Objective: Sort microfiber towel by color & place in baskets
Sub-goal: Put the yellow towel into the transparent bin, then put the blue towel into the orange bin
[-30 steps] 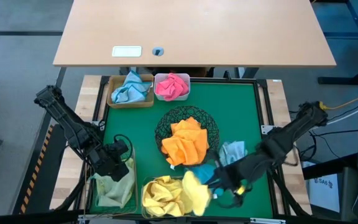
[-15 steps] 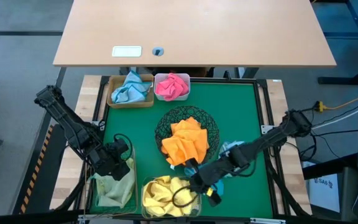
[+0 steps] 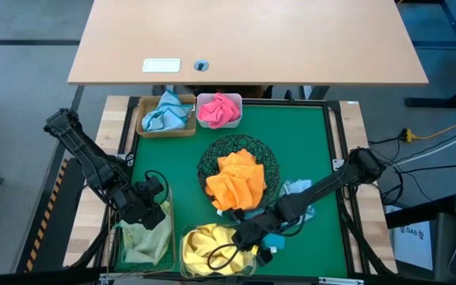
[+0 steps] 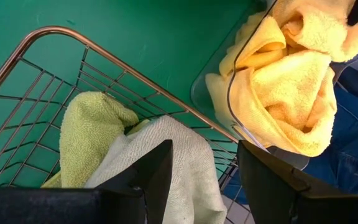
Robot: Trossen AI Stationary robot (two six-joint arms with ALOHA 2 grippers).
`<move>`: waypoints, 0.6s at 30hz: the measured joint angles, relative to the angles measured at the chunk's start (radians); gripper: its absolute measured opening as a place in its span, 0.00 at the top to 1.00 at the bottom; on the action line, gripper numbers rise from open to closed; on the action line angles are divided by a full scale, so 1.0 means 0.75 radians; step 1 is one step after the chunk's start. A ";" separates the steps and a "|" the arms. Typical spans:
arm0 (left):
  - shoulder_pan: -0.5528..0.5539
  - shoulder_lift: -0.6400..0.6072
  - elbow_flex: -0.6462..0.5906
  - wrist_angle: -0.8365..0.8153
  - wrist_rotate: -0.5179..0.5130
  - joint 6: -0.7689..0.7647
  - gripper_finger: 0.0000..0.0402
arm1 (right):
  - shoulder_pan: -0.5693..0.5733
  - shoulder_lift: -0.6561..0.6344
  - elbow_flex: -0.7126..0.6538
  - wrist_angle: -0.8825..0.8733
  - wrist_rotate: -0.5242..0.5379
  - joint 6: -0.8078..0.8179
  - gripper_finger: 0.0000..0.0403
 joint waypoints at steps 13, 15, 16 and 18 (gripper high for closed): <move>0.000 0.000 0.000 0.000 0.001 0.000 0.57 | 0.000 -0.006 0.020 -0.054 0.001 0.079 0.57; 0.000 0.000 0.000 0.000 0.001 0.000 0.57 | 0.000 -0.006 0.089 -0.164 0.001 0.080 0.50; 0.000 0.000 0.000 0.000 0.001 0.000 0.57 | 0.000 -0.007 0.125 -0.227 0.001 0.081 0.48; 0.000 0.000 0.000 0.000 0.001 0.000 0.57 | 0.000 -0.009 0.197 -0.369 0.008 0.082 0.44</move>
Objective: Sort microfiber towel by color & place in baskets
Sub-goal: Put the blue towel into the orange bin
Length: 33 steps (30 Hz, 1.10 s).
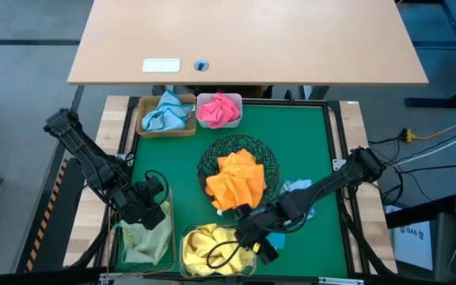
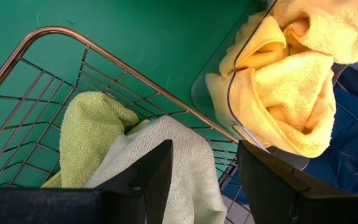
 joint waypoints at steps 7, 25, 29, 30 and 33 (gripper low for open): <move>0.000 0.000 0.000 0.000 -0.004 0.000 0.57 | 0.004 -0.002 0.260 -0.467 0.028 0.059 0.39; 0.000 0.000 0.000 0.000 -0.058 0.037 0.57 | 0.299 0.001 0.191 -0.887 0.471 0.384 0.40; 0.000 0.000 0.000 0.000 -0.071 0.061 0.57 | 0.301 0.000 0.085 -0.846 0.484 0.413 0.40; 0.000 0.000 0.000 0.000 -0.071 0.061 0.57 | 0.298 -0.002 0.053 -0.823 0.485 0.415 0.40; -0.001 0.000 0.000 0.000 -0.071 0.061 0.57 | 0.291 -0.023 -0.052 -0.686 0.483 0.401 0.40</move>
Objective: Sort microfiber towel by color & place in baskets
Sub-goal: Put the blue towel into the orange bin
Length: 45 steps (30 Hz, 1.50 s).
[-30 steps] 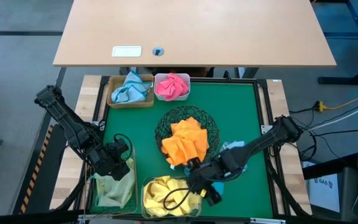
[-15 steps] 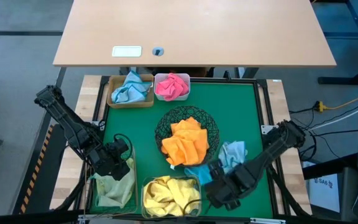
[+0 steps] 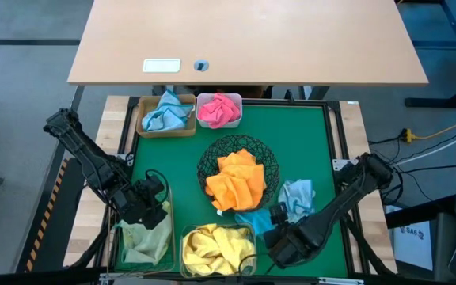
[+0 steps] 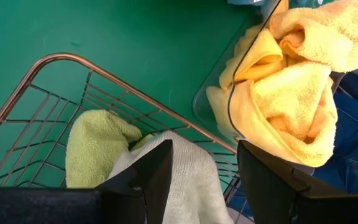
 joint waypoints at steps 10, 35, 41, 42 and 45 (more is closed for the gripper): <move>0.000 0.000 0.000 0.000 0.000 0.000 0.57 | -0.011 -0.157 -0.410 0.412 0.082 0.039 0.40; 0.000 0.000 0.000 0.001 -0.027 0.000 0.57 | -0.046 -0.156 -0.820 0.985 0.069 0.049 0.67; 0.000 0.000 0.000 0.001 -0.115 0.033 0.57 | -0.046 -0.156 -0.819 0.983 0.058 0.038 0.97; 0.000 0.000 0.000 0.001 -0.121 0.041 0.57 | -0.046 -0.156 -0.813 0.974 0.055 0.036 0.97; 0.000 0.000 0.000 0.001 -0.146 0.046 0.57 | -0.046 -0.156 -0.771 0.937 0.009 0.033 0.94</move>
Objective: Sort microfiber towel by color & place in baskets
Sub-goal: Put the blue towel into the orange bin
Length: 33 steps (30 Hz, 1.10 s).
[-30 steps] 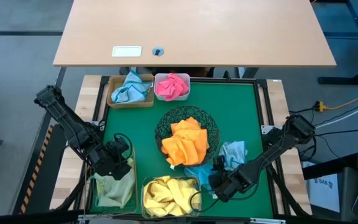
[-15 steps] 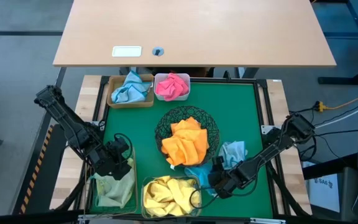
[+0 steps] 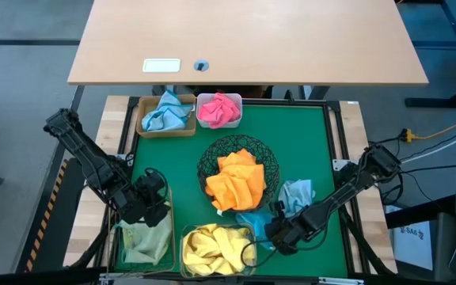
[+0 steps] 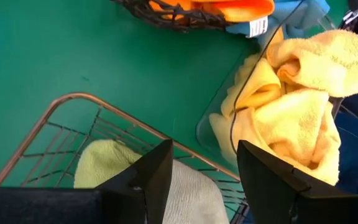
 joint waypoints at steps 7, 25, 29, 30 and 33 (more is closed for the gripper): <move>0.000 0.000 0.000 0.000 -0.062 0.034 0.57 | 0.001 0.000 0.236 -0.321 -0.092 -0.054 0.98; 0.002 0.040 -0.001 0.015 -0.452 0.286 0.57 | -0.039 0.000 1.214 -0.947 0.162 -0.536 0.99; 0.003 0.071 -0.001 0.067 -0.626 0.404 0.57 | -0.125 0.000 1.366 -0.919 0.189 -0.673 0.99; 0.007 0.078 -0.001 0.095 -0.670 0.438 0.57 | -0.153 0.000 1.396 -0.914 0.184 -0.699 0.99; 0.022 0.097 -0.001 0.208 -0.779 0.556 0.57 | -0.241 0.000 1.444 -0.897 0.131 -0.764 0.99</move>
